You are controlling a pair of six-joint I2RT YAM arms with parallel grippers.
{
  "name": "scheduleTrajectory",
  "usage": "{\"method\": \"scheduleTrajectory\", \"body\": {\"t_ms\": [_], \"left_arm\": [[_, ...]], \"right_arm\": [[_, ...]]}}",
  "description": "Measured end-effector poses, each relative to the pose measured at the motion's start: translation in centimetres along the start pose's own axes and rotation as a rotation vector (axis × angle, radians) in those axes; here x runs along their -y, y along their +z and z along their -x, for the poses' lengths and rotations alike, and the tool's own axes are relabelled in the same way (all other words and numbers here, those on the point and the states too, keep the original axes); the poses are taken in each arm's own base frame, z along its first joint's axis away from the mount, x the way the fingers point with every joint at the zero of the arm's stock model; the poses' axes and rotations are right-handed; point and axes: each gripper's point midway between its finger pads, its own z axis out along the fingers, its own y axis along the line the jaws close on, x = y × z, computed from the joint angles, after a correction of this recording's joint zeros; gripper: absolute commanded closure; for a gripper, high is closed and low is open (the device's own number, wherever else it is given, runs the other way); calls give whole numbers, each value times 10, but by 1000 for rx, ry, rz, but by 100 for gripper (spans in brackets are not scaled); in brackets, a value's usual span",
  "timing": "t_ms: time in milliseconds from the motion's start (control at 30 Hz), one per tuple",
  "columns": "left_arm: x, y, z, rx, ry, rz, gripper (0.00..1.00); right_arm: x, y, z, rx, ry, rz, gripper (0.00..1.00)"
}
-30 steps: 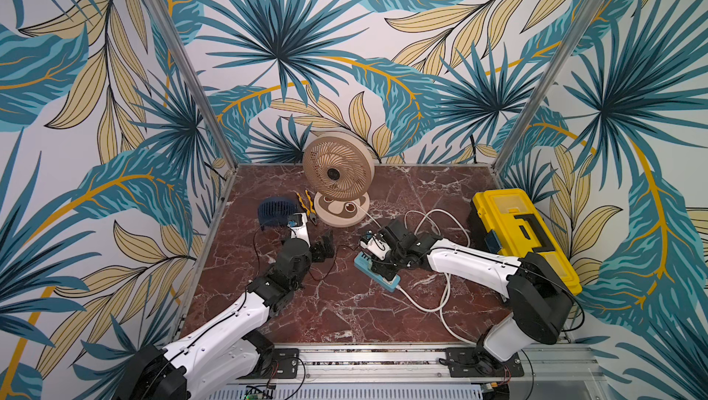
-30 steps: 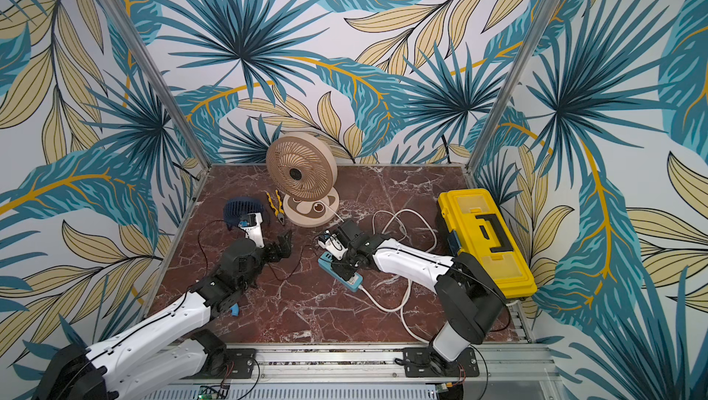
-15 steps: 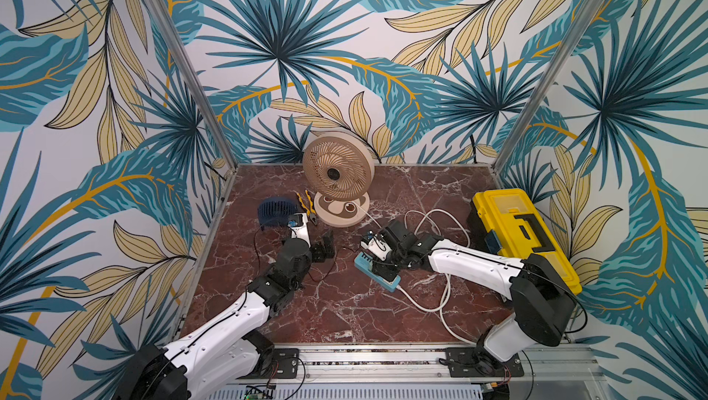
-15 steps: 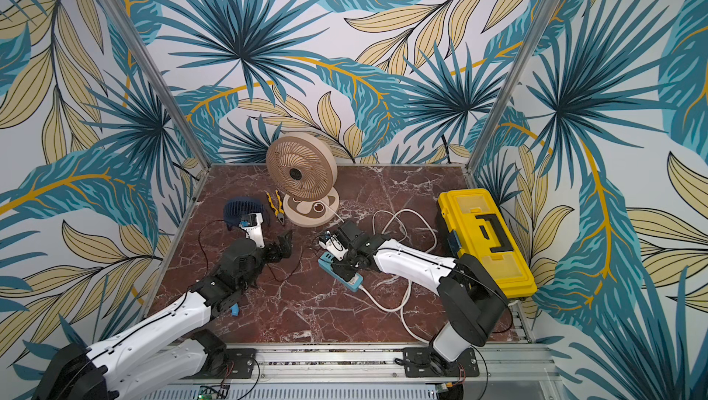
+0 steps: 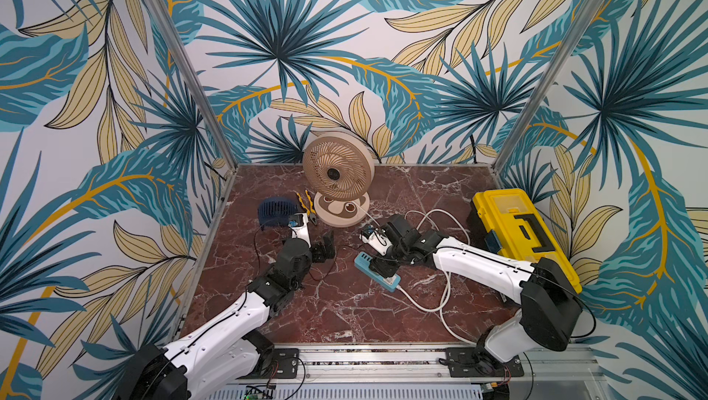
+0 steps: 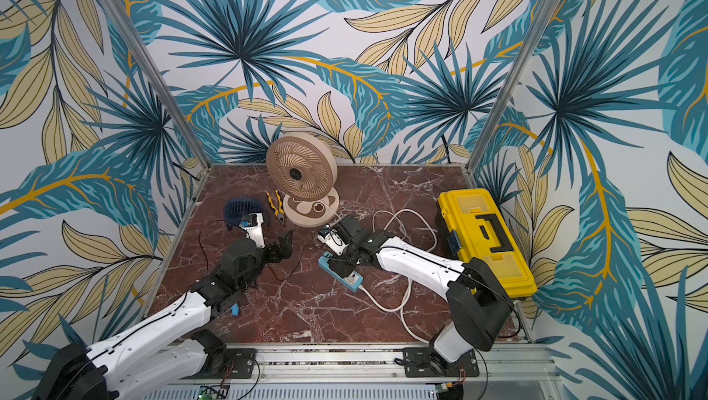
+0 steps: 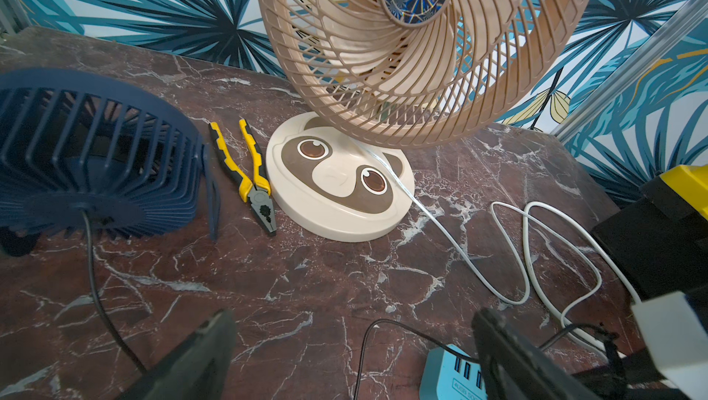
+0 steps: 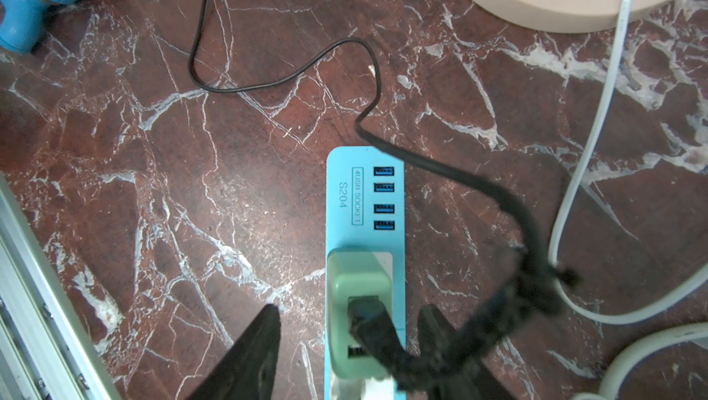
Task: Plug the desk fan into the power strip
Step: Insert the plug into the socket.
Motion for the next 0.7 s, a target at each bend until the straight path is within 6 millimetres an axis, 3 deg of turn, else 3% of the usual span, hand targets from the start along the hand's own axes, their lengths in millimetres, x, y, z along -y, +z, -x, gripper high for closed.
{"method": "scheduleTrajectory", "body": {"t_ms": [367, 700], "left_arm": [[0, 0, 0, -1, 0, -1, 0], [0, 0, 0, -1, 0, -3, 0]], "right_arm": [[0, 11, -8, -64, -4, 10, 53], [-4, 17, -17, -112, -19, 39, 89]]}}
